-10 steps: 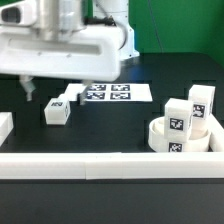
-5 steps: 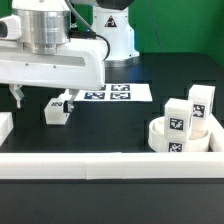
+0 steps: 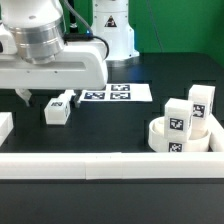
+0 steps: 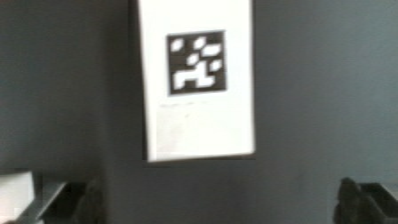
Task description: Assemble stool
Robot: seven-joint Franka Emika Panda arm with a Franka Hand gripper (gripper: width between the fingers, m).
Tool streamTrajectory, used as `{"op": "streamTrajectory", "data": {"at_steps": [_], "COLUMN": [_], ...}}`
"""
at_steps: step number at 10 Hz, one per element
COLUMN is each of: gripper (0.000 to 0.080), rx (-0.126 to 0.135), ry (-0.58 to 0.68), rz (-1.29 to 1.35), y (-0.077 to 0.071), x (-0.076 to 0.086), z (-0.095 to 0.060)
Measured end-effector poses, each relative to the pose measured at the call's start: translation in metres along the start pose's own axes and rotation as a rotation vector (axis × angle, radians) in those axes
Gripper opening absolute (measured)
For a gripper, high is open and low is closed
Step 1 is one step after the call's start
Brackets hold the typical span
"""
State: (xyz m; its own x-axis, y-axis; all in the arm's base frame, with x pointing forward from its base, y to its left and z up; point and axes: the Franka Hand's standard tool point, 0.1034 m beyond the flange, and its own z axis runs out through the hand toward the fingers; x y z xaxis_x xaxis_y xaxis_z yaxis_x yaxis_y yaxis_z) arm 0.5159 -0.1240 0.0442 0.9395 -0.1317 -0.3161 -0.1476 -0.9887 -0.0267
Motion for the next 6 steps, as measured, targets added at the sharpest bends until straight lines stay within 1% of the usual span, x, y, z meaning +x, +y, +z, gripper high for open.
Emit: {"op": "streamTrajectory", "data": {"at_steps": [1,2,3,4,5,6], "gripper": [0.0649,0.0649,0.0649,0.0649,0.0649,0.0649], "rx": [0.004,0.015,0.024,0.021,0.025,0.029], "ry": [-0.042,-0.122,-0.194,-0.252,-0.316,-0.353], "rz": [-0.002,-0.005,-0.015,-0.032,-0.036,-0.037], "y": [0.0,-0.002,-0.003,-0.003,-0.002,-0.001], "x": [0.001,-0.005,-0.006,-0.005,-0.007,-0.006], "z": [0.002,0.004,0.006,0.01,0.013,0.015]}}
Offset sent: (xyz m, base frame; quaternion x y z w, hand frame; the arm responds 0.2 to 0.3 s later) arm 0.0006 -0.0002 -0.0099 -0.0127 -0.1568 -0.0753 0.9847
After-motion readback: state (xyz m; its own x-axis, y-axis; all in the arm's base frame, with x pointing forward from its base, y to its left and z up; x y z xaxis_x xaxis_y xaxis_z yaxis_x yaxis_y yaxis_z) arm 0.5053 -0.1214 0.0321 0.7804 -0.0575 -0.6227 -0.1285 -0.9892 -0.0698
